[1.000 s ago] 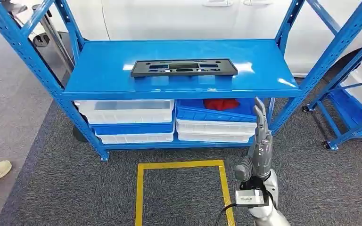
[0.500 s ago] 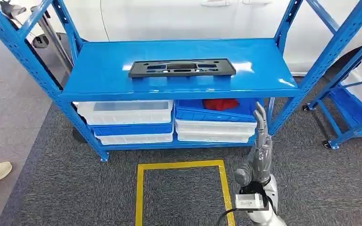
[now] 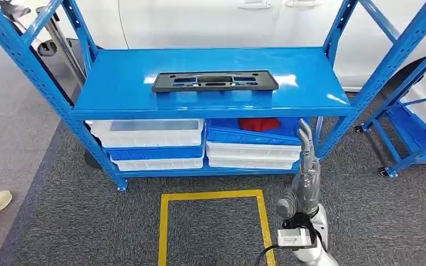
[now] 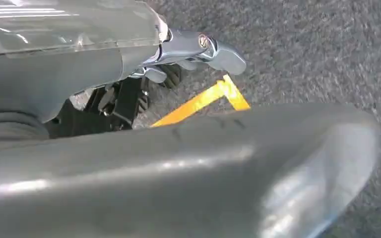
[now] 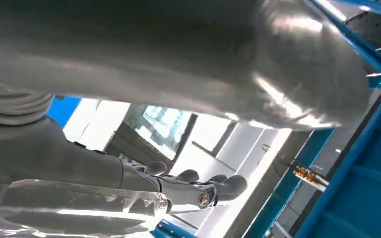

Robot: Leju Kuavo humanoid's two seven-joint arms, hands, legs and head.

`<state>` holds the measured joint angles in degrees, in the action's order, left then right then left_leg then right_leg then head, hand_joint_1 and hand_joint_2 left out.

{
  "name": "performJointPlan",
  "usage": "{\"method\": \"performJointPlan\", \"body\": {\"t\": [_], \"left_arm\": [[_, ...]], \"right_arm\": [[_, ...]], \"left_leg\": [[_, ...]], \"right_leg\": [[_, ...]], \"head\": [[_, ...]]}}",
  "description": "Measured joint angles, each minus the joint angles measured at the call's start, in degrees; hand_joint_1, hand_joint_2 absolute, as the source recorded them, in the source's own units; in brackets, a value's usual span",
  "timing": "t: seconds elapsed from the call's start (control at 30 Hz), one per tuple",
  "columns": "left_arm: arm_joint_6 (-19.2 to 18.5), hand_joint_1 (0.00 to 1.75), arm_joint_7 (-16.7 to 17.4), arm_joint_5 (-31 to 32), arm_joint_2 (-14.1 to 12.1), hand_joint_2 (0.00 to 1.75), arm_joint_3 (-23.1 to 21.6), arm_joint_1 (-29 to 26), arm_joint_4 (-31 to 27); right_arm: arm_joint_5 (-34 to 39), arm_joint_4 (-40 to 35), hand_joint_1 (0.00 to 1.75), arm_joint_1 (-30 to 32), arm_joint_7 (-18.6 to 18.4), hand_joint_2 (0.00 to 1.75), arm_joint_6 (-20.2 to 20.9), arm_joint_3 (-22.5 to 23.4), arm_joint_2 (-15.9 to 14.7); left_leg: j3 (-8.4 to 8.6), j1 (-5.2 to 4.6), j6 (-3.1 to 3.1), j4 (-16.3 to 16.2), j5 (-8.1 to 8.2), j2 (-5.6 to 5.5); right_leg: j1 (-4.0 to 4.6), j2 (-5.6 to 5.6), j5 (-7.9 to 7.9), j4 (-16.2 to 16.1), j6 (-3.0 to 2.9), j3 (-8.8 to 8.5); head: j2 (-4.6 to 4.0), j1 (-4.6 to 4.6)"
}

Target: Take the parts from the cabinet and place them on the table.

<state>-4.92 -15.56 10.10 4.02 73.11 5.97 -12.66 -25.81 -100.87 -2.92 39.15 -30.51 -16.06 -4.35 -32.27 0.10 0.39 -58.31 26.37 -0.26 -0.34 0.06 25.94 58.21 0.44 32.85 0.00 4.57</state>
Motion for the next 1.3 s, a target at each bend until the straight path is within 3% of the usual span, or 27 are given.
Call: {"method": "performJointPlan", "body": {"t": [0.07, 0.1, 0.17, 0.2, 0.23, 0.27, 0.37, 0.4, 0.5, 0.57, 0.6, 0.67, 0.7, 0.73, 0.77, 0.8, 0.87, 0.93, 1.0, 1.07, 1.1, 1.13, 1.2, 1.23, 1.27, 1.3], "left_arm": [[-0.07, 0.00, 0.00, -0.07, 0.07, 0.00, 0.00, 0.03, 0.00], [-0.11, 0.00, 0.00, -0.07, 0.04, 0.00, 0.00, 0.08, 0.00], [-0.35, 0.00, -0.02, -0.07, 0.02, 0.00, 0.00, 0.09, 0.00], [-0.44, 0.00, -0.07, -0.07, 0.00, 0.00, 0.00, 0.07, 0.00], [-0.46, 0.00, -0.13, -0.07, 0.00, 0.00, 0.00, 0.05, 0.00], [-0.50, 0.00, -0.22, -0.07, 0.00, 0.00, 0.00, 0.05, 0.00], [-0.63, 0.00, -0.50, -0.07, 0.09, 0.00, 0.00, 0.04, 0.00], [-0.77, 0.00, -0.57, -0.07, 0.11, 0.00, 0.00, 0.09, 0.00], [-0.83, 0.00, -0.70, -0.07, 0.09, 0.00, 0.00, 0.14, 0.00], [-0.83, 0.00, -0.74, -0.07, -0.04, 0.00, 0.00, 0.17, 0.00], [-0.83, 0.00, -0.83, -0.07, -0.04, 0.00, 0.00, 0.20, 0.00], [-0.83, 0.00, -0.81, 0.04, 0.00, 0.00, 0.00, 0.17, 0.00], [-0.83, 0.00, -0.81, 0.15, 0.00, 0.00, 0.00, 0.06, 0.00], [-0.83, 0.00, -0.83, 0.15, 0.00, 0.00, 0.00, -0.05, 0.00], [-0.83, 0.00, -0.83, 0.15, 0.00, 0.00, 0.02, -0.13, 0.00], [-0.83, 0.00, -0.85, -0.04, -0.02, 0.00, 0.04, -0.19, 0.00], [-0.83, 0.00, -0.85, -0.02, -0.04, 0.00, 0.04, -0.18, 0.00], [-0.79, 0.00, -0.85, 0.11, -0.04, 0.00, 0.04, -0.22, 0.00], [-0.66, 0.00, -0.90, 0.15, -0.04, 0.00, 0.04, -0.09, 0.00], [-0.42, 0.00, -0.94, 0.09, 0.04, 0.00, 0.04, -0.14, 0.00], [-0.42, 0.00, -1.01, -0.09, 0.04, 0.00, 0.04, -0.12, 0.00], [-0.42, 0.00, -1.03, -0.02, 0.04, 0.00, 0.07, -0.03, 0.00], [-0.35, 0.00, -1.11, -0.02, 0.02, 0.00, 0.07, 0.14, 0.00], [-0.28, 0.00, -1.11, -0.02, 0.02, 0.00, 0.07, 0.15, 0.00], [-0.24, 0.00, -1.11, -0.02, 0.04, 0.00, 0.07, 0.05, 0.00], [-0.22, 0.00, -1.11, -0.02, 0.04, 0.00, 0.07, 0.01, 0.00]], "right_arm": [[0.00, -0.07, 0.00, -0.08, 0.00, 0.00, -0.04, 0.00, 0.00], [0.00, -0.13, 0.00, -0.17, 0.00, 0.00, -0.09, 0.00, 0.00], [0.00, -0.13, 0.00, -0.02, 0.00, 0.00, -0.09, 0.00, 0.00], [0.00, -0.13, 0.00, 0.02, 0.00, 0.00, -0.09, 0.00, 0.00], [0.04, -0.13, 0.00, 0.03, 0.00, 0.00, -0.09, 0.00, -0.02], [0.11, -0.13, 0.00, 0.02, 0.00, 0.00, -0.07, 0.00, -0.02], [0.17, -0.17, 0.00, -0.04, 0.00, 0.00, -0.02, 0.02, -0.02], [0.17, -0.17, 0.00, -0.11, -0.02, 0.00, 0.00, 0.02, -0.02], [0.20, -0.33, 0.00, -0.06, -0.04, 0.00, 0.15, 0.02, -0.02], [0.22, -0.42, 0.00, -0.07, -0.18, 0.00, 0.15, 0.09, -0.04], [0.20, -0.48, 0.00, -0.14, -0.13, 0.00, 0.18, 0.09, -0.02], [0.20, -0.48, 0.00, -0.03, -0.15, 0.00, 0.17, 0.11, -0.02], [0.20, -0.48, 0.00, -0.02, -0.15, 0.00, 0.17, 0.11, -0.02], [0.20, -0.48, 0.00, 0.05, -0.17, 0.00, 0.18, 0.09, -0.02], [0.15, -0.48, 0.00, 0.14, -0.17, 0.00, 0.18, 0.09, -0.02], [0.11, -0.48, 0.00, 0.19, -0.17, 0.00, 0.17, 0.11, -0.02], [0.04, -0.48, 0.00, 0.17, -0.18, 0.00, 0.20, 0.09, -0.02], [0.02, -0.48, 0.00, 0.12, -0.26, 0.00, 0.26, 0.11, 0.00], [0.26, -0.48, 0.00, 0.15, -0.70, 0.00, 1.09, 0.09, 0.00], [1.80, -0.50, 0.00, 0.02, -1.71, 0.00, 2.93, 0.11, 0.00], [2.36, -0.50, 0.00, -0.06, -2.06, 0.00, 3.48, 0.13, 0.00], [2.95, -0.50, 0.00, -0.18, -2.25, 0.00, 3.96, 0.22, 0.00], [3.49, -0.38, 0.00, -0.07, -2.60, 0.00, 4.31, 0.30, 0.00], [3.65, -0.28, 0.00, -0.04, -2.69, 0.00, 4.31, 0.37, 0.00], [3.83, -0.13, 0.00, -0.02, -2.75, 0.00, 4.33, 0.46, 0.00], [4.04, -0.02, 0.00, -0.01, -2.75, 0.00, 4.35, 0.50, 0.00]], "left_leg": [[0.38, 0.50, 0.83, 0.93, -0.64, 0.14], [0.28, 0.53, 1.09, 0.92, -0.67, 0.19], [0.17, 0.45, 1.18, 0.90, -0.66, 0.21], [0.09, 0.41, 1.18, 0.84, -0.66, 0.21], [0.11, 0.41, 1.19, 0.83, -0.63, 0.21], [0.19, 0.41, 1.15, 0.83, -0.58, 0.17], [0.69, 0.42, 0.73, 0.79, -0.22, 0.04], [0.60, 0.01, 0.35, 0.65, 0.02, 0.05], [0.72, 0.20, -0.60, 0.93, 0.24, 0.08], [0.66, 0.32, -1.32, 0.10, 0.75, 0.21], [-0.23, 0.25, -1.45, -1.97, 1.94, 0.18], [-5.22, 0.43, -1.75, -11.37, 6.11, 0.19], [-7.88, 0.48, -1.87, -15.98, 7.40, 0.19], [-9.49, 0.49, -1.89, -18.24, 7.28, 0.19], [-9.74, 0.48, -1.84, -17.62, 5.76, 0.19], [-8.50, 0.48, -1.67, -14.15, 2.83, 0.19], [-4.26, 0.41, -0.91, -3.63, -3.57, 0.20], [-2.63, -0.03, -0.31, -0.71, -3.04, 0.14], [-2.86, -0.08, 0.10, -0.69, -2.33, 0.13], [-2.16, 0.54, 0.62, 0.28, -2.30, 0.12], [-1.83, 0.45, 0.77, 0.51, -2.18, 0.09], [-1.73, 0.45, 1.05, 0.56, -2.00, 0.17], [-1.66, 0.43, 1.33, 0.55, -1.70, 0.15], [-1.58, 0.43, 1.34, 0.52, -1.51, 0.14], [-1.35, 0.44, 1.27, 0.50, -1.35, 0.13], [-0.99, 0.49, 1.14, 0.49, -1.12, 0.09]], "right_leg": [[0.01, -0.01, 1.09, 1.23, 0.68, 0.34], [-0.01, 0.00, 3.09, 4.01, 0.82, 1.61], [-0.26, -0.01, 7.61, 13.38, 1.16, 6.06], [-0.34, -0.02, 8.82, 17.34, 1.28, 8.03], [-0.41, -0.02, 8.49, 18.56, 1.33, 8.73], [-0.43, -0.03, 6.75, 16.88, 1.33, 8.01], [-0.40, -0.04, -0.52, 1.83, 0.57, 0.55], [-0.02, -0.03, 0.60, 0.05, 0.39, -0.18], [0.27, 0.07, 0.60, 0.06, -0.50, 0.04], [-0.33, 0.02, 0.34, -0.68, -1.24, -0.67], [-0.36, 0.02, 0.56, -0.73, -1.58, -0.93], [-0.20, -0.09, 1.02, -0.72, -1.97, -1.34], [-0.10, -0.08, 1.31, -0.70, -2.06, -1.53], [-0.03, -0.02, 1.61, -0.70, -2.07, -1.86], [0.00, 0.06, 1.97, -0.70, -2.04, -2.35], [0.02, 0.19, 2.44, -0.70, -1.93, -3.07], [0.10, 0.15, 3.34, -0.68, -1.64, -4.69], [0.39, 0.28, 3.98, -0.36, -1.00, -4.74], [0.17, 0.23, 4.20, -0.74, -0.54, -4.68], [0.13, 0.21, 5.10, -0.55, 0.18, -5.05], [0.12, 0.11, 5.58, 0.83, 0.44, -4.54], [0.06, 0.12, 7.22, 4.37, 0.60, -2.42], [-0.26, 0.13, 10.41, 13.55, 0.97, 3.43], [-0.36, 0.13, 11.28, 17.20, 1.09, 6.01], [-0.48, 0.11, 10.39, 18.18, 1.18, 7.29], [-0.60, 0.08, 8.09, 16.38, 1.21, 6.97]], "head": [[0.00, -0.02], [0.00, 0.00], [0.00, 0.00], [0.00, 0.00], [0.00, 0.00], [0.00, -0.02], [0.00, -0.02], [0.00, -0.02], [0.00, 0.00], [0.00, 0.00], [0.00, 0.00], [0.00, 0.00], [0.00, 0.00], [0.00, 0.00], [0.00, 0.00], [0.00, 0.00], [0.00, 0.00], [0.00, 0.02], [0.00, 0.00], [0.00, 0.00], [0.00, -0.02], [0.00, 0.00], [0.00, 0.00], [0.00, 0.00], [0.00, 0.00], [0.00, 0.00]]}}
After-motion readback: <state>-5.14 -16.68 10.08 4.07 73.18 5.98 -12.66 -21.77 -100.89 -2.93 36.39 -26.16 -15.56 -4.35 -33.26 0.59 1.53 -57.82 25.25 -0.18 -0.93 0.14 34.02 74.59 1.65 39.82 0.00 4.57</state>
